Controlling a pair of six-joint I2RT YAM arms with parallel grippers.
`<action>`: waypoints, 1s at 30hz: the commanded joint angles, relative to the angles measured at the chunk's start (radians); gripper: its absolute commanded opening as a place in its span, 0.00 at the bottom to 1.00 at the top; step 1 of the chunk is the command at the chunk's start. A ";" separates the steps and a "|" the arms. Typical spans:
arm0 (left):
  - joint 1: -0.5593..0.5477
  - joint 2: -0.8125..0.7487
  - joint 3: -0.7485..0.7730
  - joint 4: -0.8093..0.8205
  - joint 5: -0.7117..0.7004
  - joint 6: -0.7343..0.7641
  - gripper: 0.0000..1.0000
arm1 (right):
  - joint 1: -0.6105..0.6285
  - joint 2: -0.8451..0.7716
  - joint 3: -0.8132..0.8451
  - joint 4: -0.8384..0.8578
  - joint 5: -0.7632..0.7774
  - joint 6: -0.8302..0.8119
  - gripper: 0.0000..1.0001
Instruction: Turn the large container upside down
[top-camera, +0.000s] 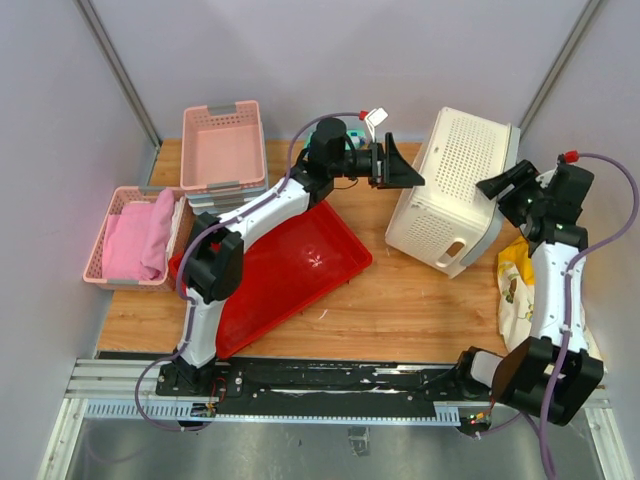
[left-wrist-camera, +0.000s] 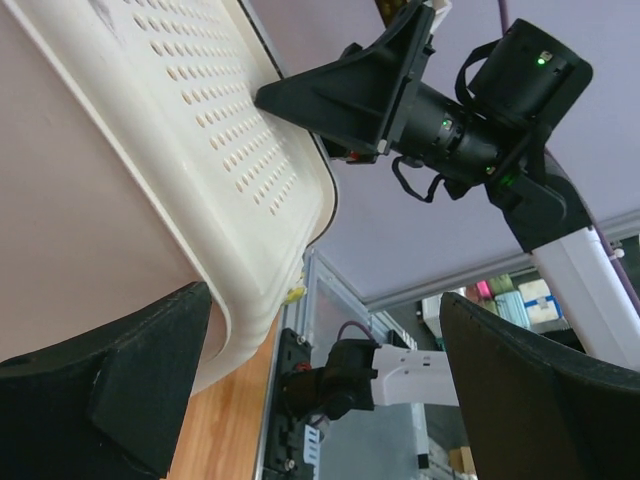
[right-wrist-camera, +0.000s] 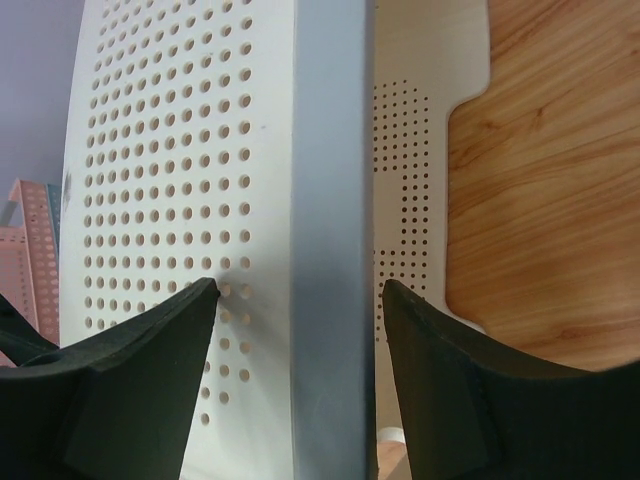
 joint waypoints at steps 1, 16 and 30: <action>-0.062 0.006 0.102 0.136 0.054 -0.064 0.99 | -0.056 0.074 -0.109 -0.139 -0.072 -0.020 0.67; -0.115 0.042 0.174 0.149 0.026 -0.093 0.99 | -0.090 0.214 -0.145 -0.074 -0.146 -0.023 0.71; -0.122 0.062 0.188 0.156 0.002 -0.098 0.99 | -0.106 0.267 -0.109 -0.103 -0.083 -0.049 0.77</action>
